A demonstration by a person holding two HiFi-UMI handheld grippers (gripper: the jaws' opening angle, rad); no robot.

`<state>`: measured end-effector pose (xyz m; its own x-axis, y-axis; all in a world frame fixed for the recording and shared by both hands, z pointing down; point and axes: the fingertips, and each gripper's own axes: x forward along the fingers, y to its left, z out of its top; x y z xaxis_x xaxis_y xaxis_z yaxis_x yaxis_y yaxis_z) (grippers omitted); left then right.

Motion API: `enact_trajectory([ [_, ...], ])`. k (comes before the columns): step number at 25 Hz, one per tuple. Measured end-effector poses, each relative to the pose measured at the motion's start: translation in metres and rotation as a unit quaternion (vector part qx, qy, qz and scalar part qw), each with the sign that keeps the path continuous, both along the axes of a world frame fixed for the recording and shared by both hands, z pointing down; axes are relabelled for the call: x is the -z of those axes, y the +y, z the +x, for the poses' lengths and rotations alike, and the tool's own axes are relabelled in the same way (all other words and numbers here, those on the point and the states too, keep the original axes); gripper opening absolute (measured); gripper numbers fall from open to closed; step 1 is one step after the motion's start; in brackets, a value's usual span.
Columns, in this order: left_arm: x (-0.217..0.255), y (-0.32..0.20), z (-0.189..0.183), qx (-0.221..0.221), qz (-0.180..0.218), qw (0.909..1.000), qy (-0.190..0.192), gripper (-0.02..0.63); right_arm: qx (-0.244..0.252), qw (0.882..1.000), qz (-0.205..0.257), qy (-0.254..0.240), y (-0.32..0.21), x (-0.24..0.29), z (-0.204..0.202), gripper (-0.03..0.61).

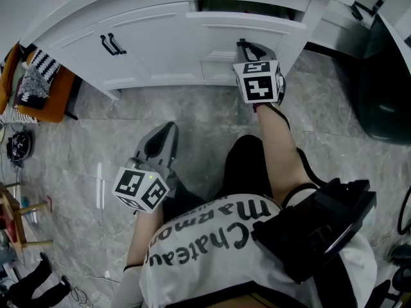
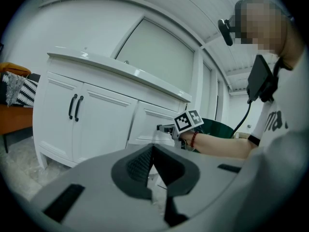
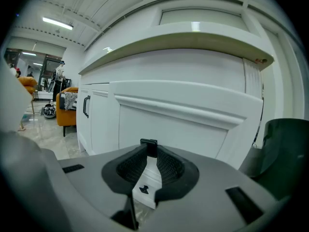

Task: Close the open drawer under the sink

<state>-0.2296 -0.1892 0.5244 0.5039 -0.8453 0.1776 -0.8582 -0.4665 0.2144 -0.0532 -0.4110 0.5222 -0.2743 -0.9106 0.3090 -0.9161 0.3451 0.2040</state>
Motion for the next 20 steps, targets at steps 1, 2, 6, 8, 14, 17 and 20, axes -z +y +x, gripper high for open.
enact_trajectory([
  [1,-0.001,0.0,-0.001,0.001,-0.001,1.0,0.0,0.008,-0.003,1.0,0.001,0.0,-0.002,0.0,0.0,0.069],
  [2,-0.002,0.0,-0.002,0.002,-0.002,1.0,0.001,0.008,-0.006,1.0,0.002,0.002,-0.004,0.0,0.001,0.069],
  [6,-0.007,0.001,-0.007,0.004,-0.011,0.9999,0.005,0.008,-0.012,1.0,0.005,0.01,-0.006,0.0,0.001,0.069],
  [8,-0.005,0.0,-0.008,0.005,-0.007,0.9999,0.008,0.008,-0.01,1.0,0.003,0.009,-0.007,0.0,0.0,0.067],
  [14,-0.012,0.003,-0.01,0.01,-0.012,0.9998,0.012,0.008,-0.011,1.0,0.001,-0.002,-0.014,0.002,0.002,0.066],
  [17,-0.012,0.004,-0.015,0.018,-0.012,0.9997,0.014,0.008,-0.012,1.0,0.0,-0.005,-0.017,0.002,0.003,0.066],
  [20,-0.012,0.003,-0.017,0.021,-0.01,0.9996,0.012,0.008,-0.015,1.0,0.002,-0.007,-0.023,0.001,0.006,0.066],
])
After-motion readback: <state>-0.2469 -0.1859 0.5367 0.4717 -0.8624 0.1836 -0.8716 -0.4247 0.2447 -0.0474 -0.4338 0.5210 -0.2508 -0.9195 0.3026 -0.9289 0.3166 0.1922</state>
